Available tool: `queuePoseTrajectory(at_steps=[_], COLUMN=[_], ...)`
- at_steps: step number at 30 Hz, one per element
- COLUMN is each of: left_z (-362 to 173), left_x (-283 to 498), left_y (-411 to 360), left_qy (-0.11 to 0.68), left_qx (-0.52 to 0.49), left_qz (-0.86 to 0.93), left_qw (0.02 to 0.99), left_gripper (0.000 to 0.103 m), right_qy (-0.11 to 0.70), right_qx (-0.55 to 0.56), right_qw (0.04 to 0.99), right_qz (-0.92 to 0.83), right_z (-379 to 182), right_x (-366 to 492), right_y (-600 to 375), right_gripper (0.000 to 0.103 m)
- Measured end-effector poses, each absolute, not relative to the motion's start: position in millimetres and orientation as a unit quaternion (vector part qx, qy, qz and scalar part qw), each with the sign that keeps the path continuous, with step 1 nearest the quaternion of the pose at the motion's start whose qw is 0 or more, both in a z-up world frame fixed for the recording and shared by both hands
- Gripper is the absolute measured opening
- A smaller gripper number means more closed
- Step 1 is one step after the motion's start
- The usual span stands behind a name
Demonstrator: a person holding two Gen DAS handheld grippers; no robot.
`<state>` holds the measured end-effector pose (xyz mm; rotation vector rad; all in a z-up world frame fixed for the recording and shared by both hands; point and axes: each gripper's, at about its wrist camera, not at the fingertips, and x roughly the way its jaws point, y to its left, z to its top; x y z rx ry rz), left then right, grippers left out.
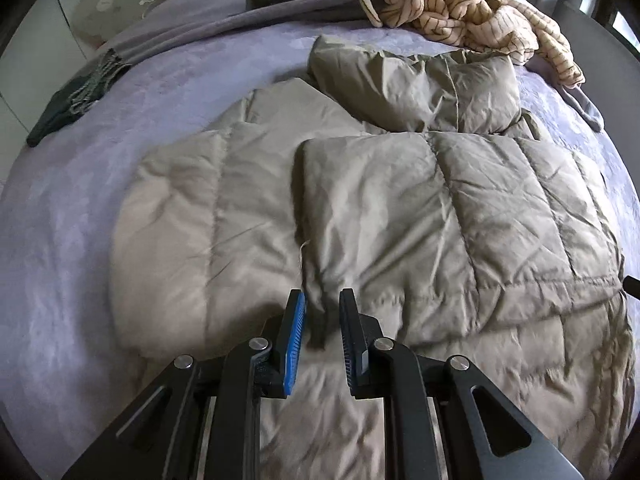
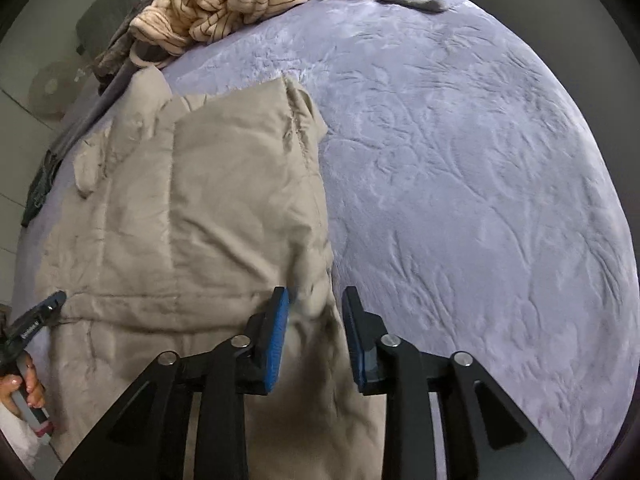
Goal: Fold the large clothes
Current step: 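Release the folded edge and open both tools above the coat hem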
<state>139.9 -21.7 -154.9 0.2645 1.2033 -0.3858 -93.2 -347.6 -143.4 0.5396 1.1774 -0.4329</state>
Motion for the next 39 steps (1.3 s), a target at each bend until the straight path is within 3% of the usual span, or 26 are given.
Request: queuePoseTrajectory(at_steps=[6,7,8,9,14,17,21,24,39], left_z=[-128.4,-124.7,-122.0,-117.7,-97.1,-92.2,-88.7,-89.0,-92.4], left_x=[112.2,106.9,102.7,98.4,74.5,61.7,45.0,32.1,-11.9], left_y=[-7.5,-5.6,-3.6,-0.7,13.5,20.4,32.4,43.0,91.3], left_qy=[0.572,0.574,0.575,0.575,0.57,0.577,0.591,0.607,0.625], left_qx=[0.118,0.116,0.114,0.111,0.109,0.108,0.092,0.086,0.096], left_qz=[-0.175,-0.175,-0.173,-0.165,-0.14,-0.129,-0.121,-0.121,-0.174], left_qw=[0.792,0.792,0.792,0.793,0.802,0.799,0.792,0.781,0.755], left_gripper=[0.02,0.027,0.073,0.101,0.103,0.103,0.103,0.102,0.103], right_qy=[0.547,0.55,0.55,0.551,0.558,0.564,0.564,0.571,0.557], right_qx=[0.29,0.293,0.296,0.3,0.308,0.311,0.321,0.33,0.368], right_qw=[0.762,0.76,0.759,0.758,0.754,0.751,0.749,0.742,0.732], right_qz=[-0.188,-0.185,-0.182,-0.179,-0.159,-0.145,-0.13,-0.121,-0.136], right_z=[-123.4,-121.0,-119.3,-117.9,-108.2,-104.3,-100.2,-101.0,-105.6], right_x=[-123.8,-127.7,-132.6,-136.0,-144.4,-149.2,-156.3,-162.4,-202.9], right_y=[-331.9,-328.4,-323.9,-320.5,-303.7,-294.2,-279.7,-267.6,-188.7], right_gripper=[0.049,0.053,0.055,0.057,0.068,0.079,0.08,0.091,0.092])
